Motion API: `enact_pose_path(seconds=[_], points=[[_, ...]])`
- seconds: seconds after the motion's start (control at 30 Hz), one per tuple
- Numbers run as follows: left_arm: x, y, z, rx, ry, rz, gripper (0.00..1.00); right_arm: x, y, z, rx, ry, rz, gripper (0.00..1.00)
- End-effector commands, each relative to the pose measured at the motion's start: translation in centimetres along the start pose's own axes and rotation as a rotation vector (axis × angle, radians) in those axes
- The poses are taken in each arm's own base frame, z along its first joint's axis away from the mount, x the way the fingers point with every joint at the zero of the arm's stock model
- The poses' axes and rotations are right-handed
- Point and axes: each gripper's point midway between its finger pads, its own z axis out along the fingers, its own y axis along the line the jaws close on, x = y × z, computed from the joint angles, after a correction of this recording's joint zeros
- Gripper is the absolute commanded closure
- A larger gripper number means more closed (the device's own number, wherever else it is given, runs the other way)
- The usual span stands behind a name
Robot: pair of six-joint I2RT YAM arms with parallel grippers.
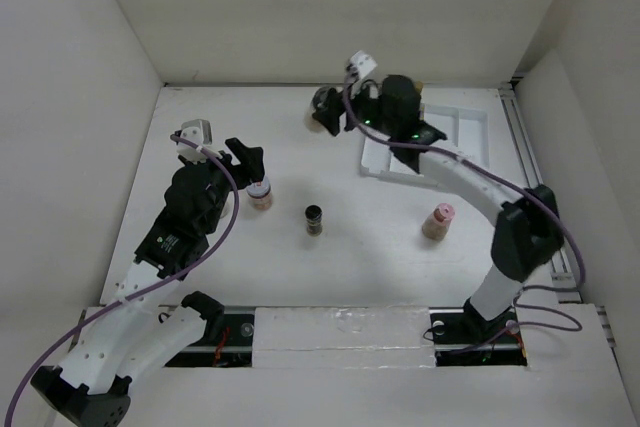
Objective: Organize the condiment bottles
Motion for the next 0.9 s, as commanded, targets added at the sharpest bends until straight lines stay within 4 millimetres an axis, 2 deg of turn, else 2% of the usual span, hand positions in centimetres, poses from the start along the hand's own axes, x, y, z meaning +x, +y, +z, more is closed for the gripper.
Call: enact_pose_path(seconds=[0.0,0.03,0.07,0.1,0.13,0.17,0.2,0.23,0.27,0.3,0.37,0.43,0.47,0.53,0.6,0.63,0.73,0.77,0.83,0.87], points=[[-1.2,-0.8,0.0,0.034,-0.036,-0.006,0.30,-13.0,-6.2,-8.7,0.205,-0.344,-0.098,0.46],[-1.2,-0.8,0.0,0.034,-0.036,-0.006,0.30,-12.6,-8.1,-9.4,0.257,-0.338,-0.093,0.46],[-1.2,-0.8,0.0,0.034,-0.036,-0.006,0.30,-13.9,-9.2,-11.2,0.304,-0.366,-0.088,0.46],[-1.2,-0.8,0.0,0.034,-0.036,-0.006,0.30,-13.4,-11.1,-12.4,0.373,-0.347,-0.074,0.46],[-1.2,-0.8,0.0,0.034,-0.036,-0.006,0.30,-13.1,-13.9,-14.3,0.452,-0.350,-0.055,0.46],[-1.2,-0.8,0.0,0.034,-0.036,-0.006,0.30,-13.3,-15.2,-15.6,0.499,-0.358,-0.044,0.46],[-1.2,-0.8,0.0,0.034,-0.036,-0.006,0.30,-12.5,-16.6,-16.3,0.540,-0.345,-0.015,0.46],[-1.2,-0.8,0.0,0.034,-0.036,-0.006,0.30,-12.4,-18.9,-18.1,0.618,-0.351,-0.013,0.46],[-1.2,-0.8,0.0,0.034,-0.036,-0.006,0.30,-11.8,-20.0,-18.8,0.654,-0.346,0.008,0.46],[-1.2,-0.8,0.0,0.034,-0.036,-0.006,0.30,-10.0,-21.4,-18.9,0.684,-0.314,0.040,0.46],[-1.2,-0.8,0.0,0.034,-0.036,-0.006,0.30,-8.2,-24.2,-20.2,0.767,-0.291,0.071,0.46],[-1.2,-0.8,0.0,0.034,-0.036,-0.006,0.30,-5.7,-26.5,-20.2,0.808,-0.248,0.107,0.46],[-1.2,-0.7,0.0,0.034,-0.036,0.003,0.30,-4.7,-27.9,-20.9,0.838,-0.236,0.126,0.46],[-0.9,-0.7,0.2,0.030,-0.028,0.006,0.30,-2.2,-29.4,-20.4,0.828,-0.203,0.170,0.46],[-0.9,-0.7,0.2,0.030,-0.028,0.006,0.30,-1.1,-30.7,-20.5,0.835,-0.202,0.190,0.46],[-0.9,-0.7,0.2,0.030,-0.028,0.006,0.30,0.2,-31.6,-20.4,0.847,-0.183,0.202,0.45],[-0.9,-0.7,0.2,0.030,-0.028,0.006,0.30,1.5,-33.2,-19.9,0.859,-0.168,0.227,0.45],[-0.9,-0.7,0.2,0.030,-0.028,0.006,0.30,3.2,-34.2,-19.7,0.871,-0.141,0.245,0.45],[-0.9,-0.7,0.2,0.030,-0.028,0.006,0.30,4.2,-35.0,-19.1,0.873,-0.122,0.256,0.44],[-1.0,-0.5,0.2,0.022,-0.032,0.006,0.30,6.1,-35.3,-18.5,0.864,-0.094,0.287,0.44]])
